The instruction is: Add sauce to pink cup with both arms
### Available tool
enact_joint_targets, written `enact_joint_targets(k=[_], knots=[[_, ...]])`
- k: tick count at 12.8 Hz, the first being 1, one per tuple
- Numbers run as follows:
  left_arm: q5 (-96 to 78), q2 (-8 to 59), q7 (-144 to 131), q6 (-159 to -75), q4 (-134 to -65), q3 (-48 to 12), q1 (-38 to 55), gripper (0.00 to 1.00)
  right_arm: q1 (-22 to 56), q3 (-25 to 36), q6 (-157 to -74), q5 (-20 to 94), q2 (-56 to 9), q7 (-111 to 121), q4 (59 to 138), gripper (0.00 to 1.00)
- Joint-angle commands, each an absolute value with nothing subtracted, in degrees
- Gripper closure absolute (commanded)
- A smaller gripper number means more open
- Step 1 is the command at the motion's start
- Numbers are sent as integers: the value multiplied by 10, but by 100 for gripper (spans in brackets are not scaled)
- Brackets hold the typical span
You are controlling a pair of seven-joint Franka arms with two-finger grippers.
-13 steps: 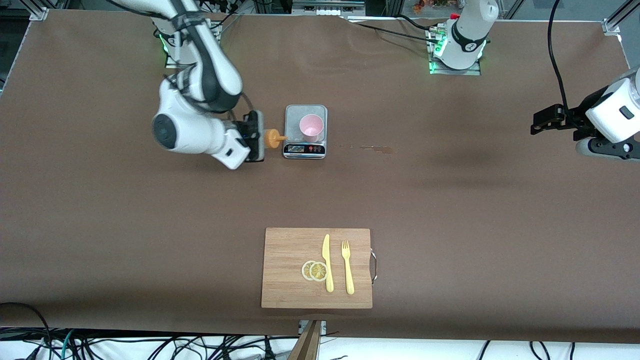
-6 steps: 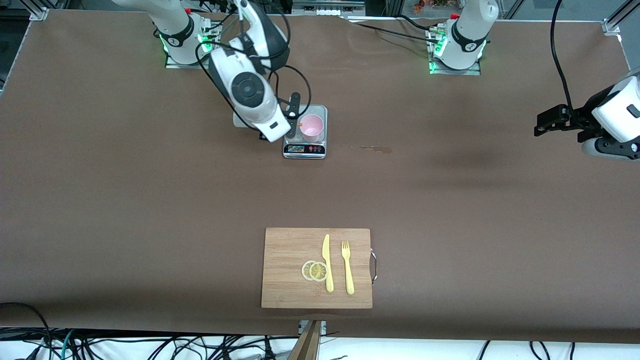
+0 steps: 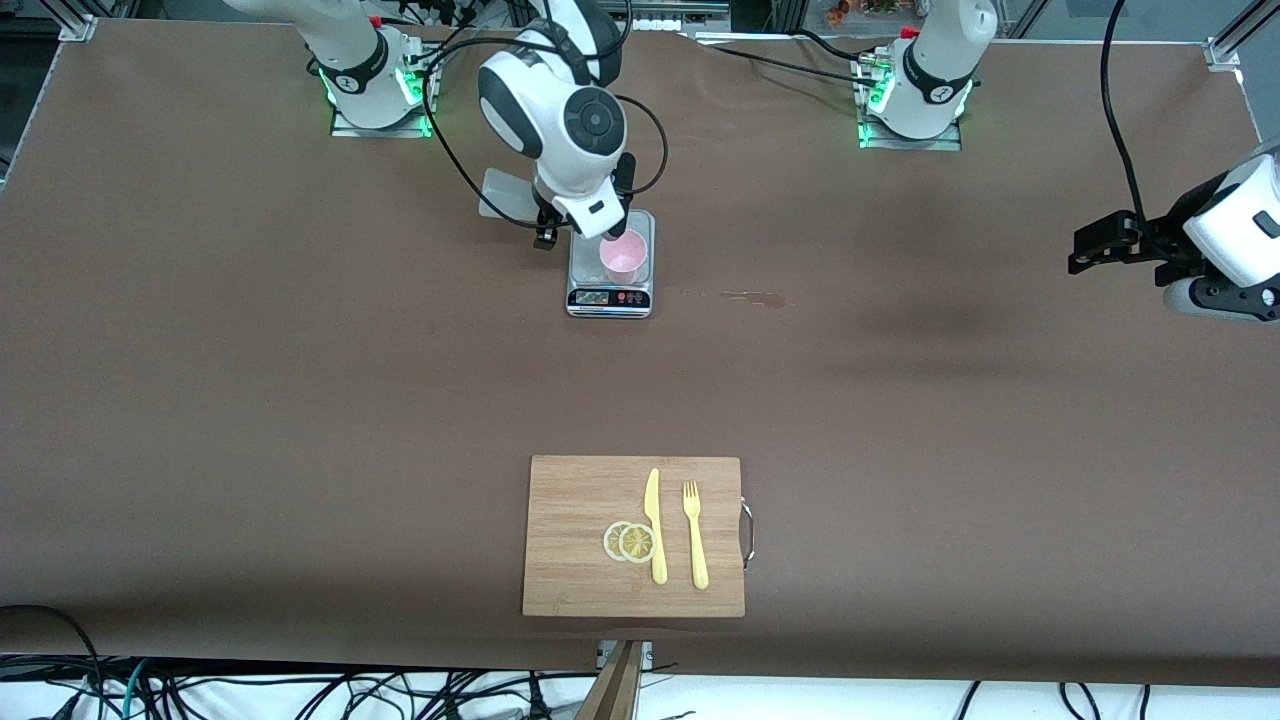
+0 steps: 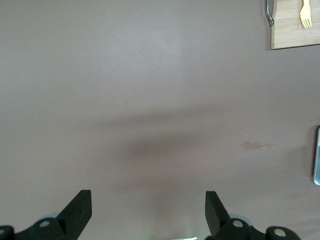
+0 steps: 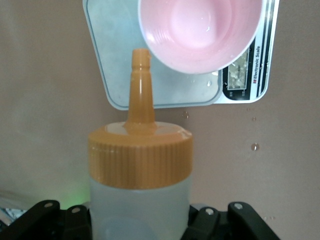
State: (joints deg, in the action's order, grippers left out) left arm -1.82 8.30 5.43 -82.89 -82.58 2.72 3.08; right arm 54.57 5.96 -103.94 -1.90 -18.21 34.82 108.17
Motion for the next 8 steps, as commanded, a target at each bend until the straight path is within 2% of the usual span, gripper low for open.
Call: enact_joint_targets(k=[1,4,8], knots=[[-12,92,67,-819,-806,26,29,0,545,55,-1003,-51,-178,336,1058,100],[-11,92,67,-819,-807,26,29,0,542,48,-949,-69,-213,336,995,100],[-12,93,67,-819,-806,26,29,0,534,49,-953,-67,-220,338,989,100]])
